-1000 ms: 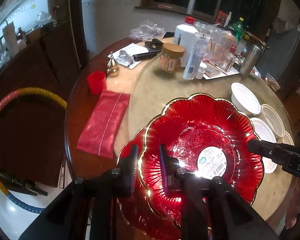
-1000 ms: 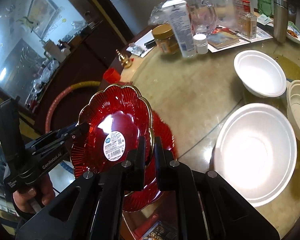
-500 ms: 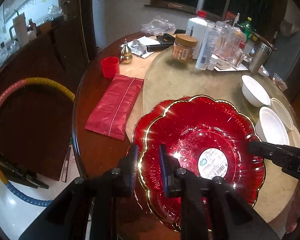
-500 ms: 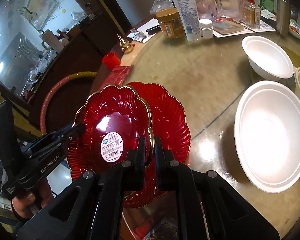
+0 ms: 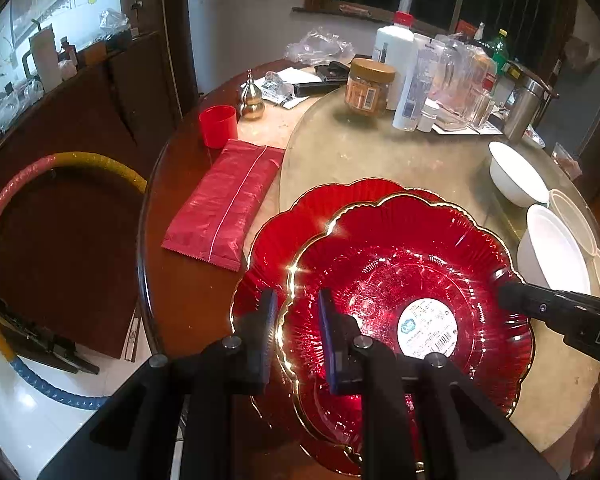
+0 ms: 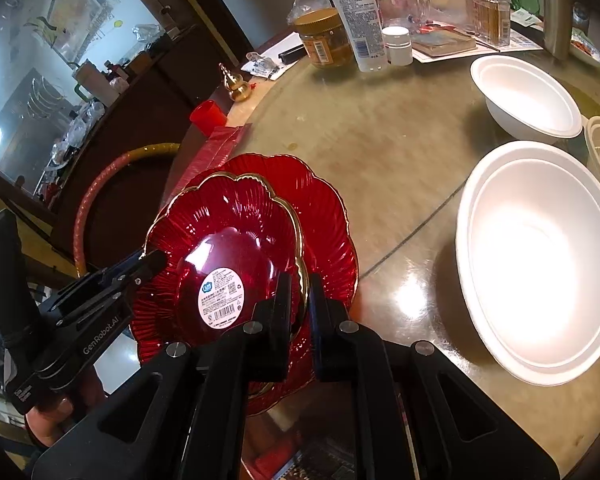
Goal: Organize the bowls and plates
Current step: 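Lower the small red plate onto the wedding plate held by the right tool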
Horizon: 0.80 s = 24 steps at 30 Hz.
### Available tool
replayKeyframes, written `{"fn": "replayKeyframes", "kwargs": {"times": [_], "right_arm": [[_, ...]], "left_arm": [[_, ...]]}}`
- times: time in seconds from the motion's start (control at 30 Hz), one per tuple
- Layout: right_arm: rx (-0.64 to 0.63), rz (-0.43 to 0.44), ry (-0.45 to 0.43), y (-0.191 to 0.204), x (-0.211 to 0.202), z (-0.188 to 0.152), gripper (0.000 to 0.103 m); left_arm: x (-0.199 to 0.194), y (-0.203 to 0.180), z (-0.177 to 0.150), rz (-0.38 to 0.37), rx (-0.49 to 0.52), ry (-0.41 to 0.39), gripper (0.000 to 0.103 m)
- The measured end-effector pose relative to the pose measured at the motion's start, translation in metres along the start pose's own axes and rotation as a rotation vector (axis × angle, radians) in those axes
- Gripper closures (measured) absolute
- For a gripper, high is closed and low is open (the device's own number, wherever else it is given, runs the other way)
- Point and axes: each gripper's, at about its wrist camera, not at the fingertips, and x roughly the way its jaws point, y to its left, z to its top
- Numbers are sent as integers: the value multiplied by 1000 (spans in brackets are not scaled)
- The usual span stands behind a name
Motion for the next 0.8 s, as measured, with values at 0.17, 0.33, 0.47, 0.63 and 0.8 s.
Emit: {"fn": "replayKeyframes", "kwargs": {"times": [0.17, 0.33, 0.47, 0.63, 0.8], "right_arm": [[-6, -5, 6, 0, 5, 0, 96], [-11, -15, 7, 0, 9, 1, 96], [-13, -20, 8, -1, 11, 0, 96], [-25, -36, 0, 2, 15, 2, 95], [-26, -49, 2, 3, 23, 4, 95]], "left_arm": [[4, -2, -1, 14, 5, 7, 84], [7, -4, -2, 25, 8, 15, 84], [9, -5, -2, 34, 9, 15, 83], [12, -6, 0, 48, 3, 14, 83], [19, -5, 0, 65, -1, 20, 83]]}}
